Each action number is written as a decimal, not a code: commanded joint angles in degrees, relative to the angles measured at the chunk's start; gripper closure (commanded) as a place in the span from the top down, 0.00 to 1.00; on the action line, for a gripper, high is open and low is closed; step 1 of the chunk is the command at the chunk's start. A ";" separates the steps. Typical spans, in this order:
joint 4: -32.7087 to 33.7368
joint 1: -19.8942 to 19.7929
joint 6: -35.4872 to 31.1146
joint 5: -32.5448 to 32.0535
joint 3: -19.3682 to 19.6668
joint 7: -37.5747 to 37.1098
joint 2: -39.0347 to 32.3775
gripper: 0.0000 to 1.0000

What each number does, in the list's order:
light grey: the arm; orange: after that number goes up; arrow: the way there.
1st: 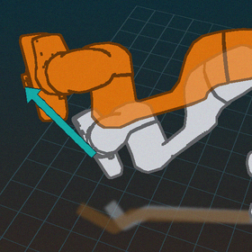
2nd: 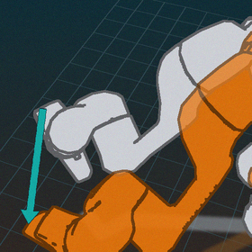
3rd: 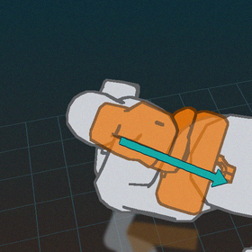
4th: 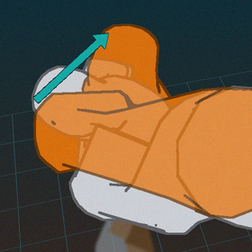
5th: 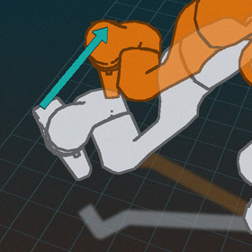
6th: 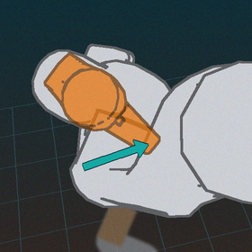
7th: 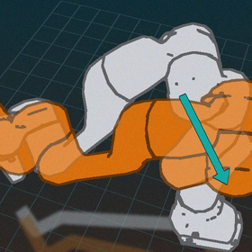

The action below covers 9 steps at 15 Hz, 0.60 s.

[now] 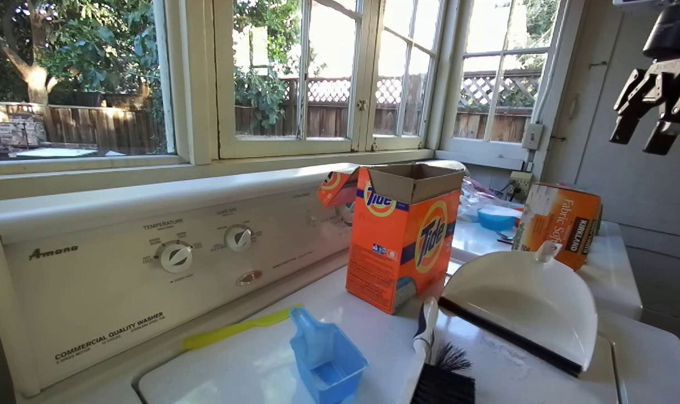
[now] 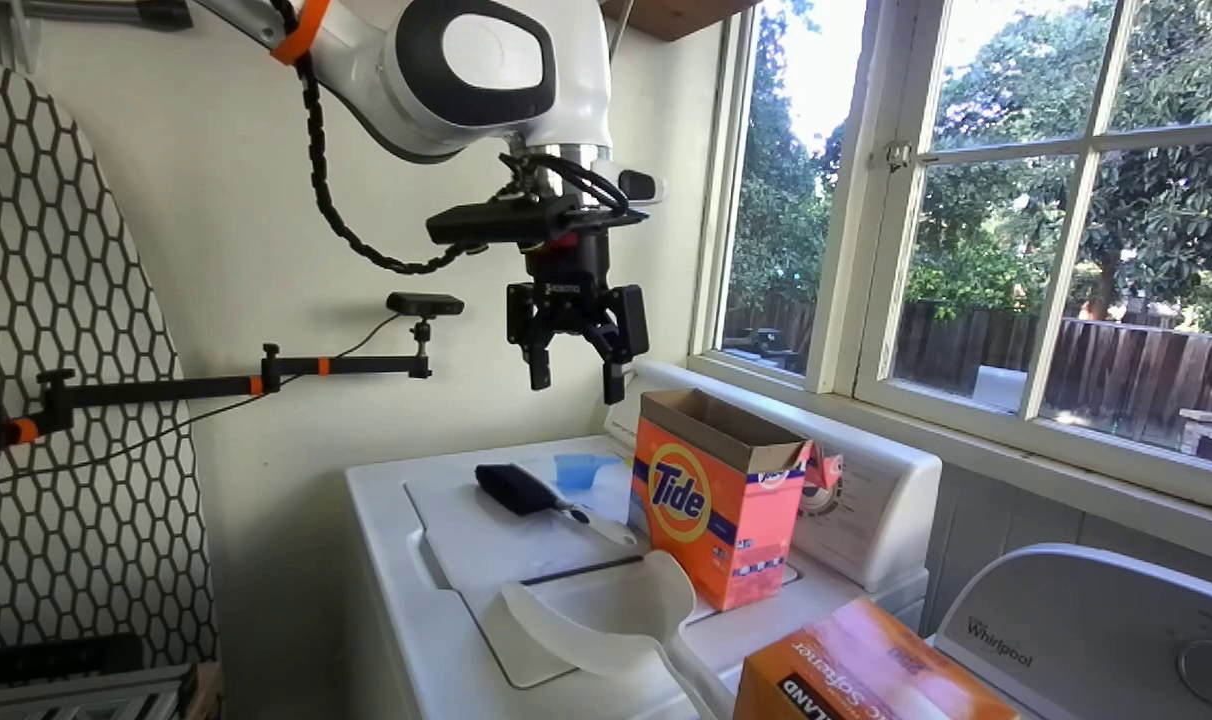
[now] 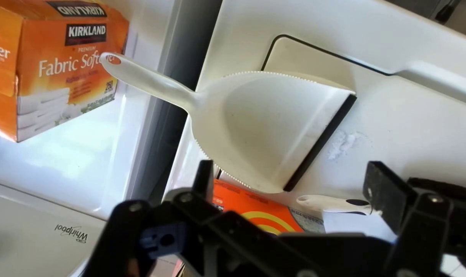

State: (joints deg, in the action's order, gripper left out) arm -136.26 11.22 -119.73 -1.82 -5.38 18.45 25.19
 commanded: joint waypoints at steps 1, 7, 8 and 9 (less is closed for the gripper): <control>0.15 0.18 0.13 -0.08 0.19 0.01 -0.13 1.00; -0.66 0.76 -6.00 2.13 -0.99 -4.82 -1.08 1.00; -0.65 1.17 -8.27 2.32 -1.27 -4.98 -1.37 1.00; -0.52 1.54 -10.78 2.29 -1.66 -5.13 -1.88 1.00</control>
State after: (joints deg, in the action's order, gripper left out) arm -136.56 11.57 -124.97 -1.01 -6.08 14.64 24.61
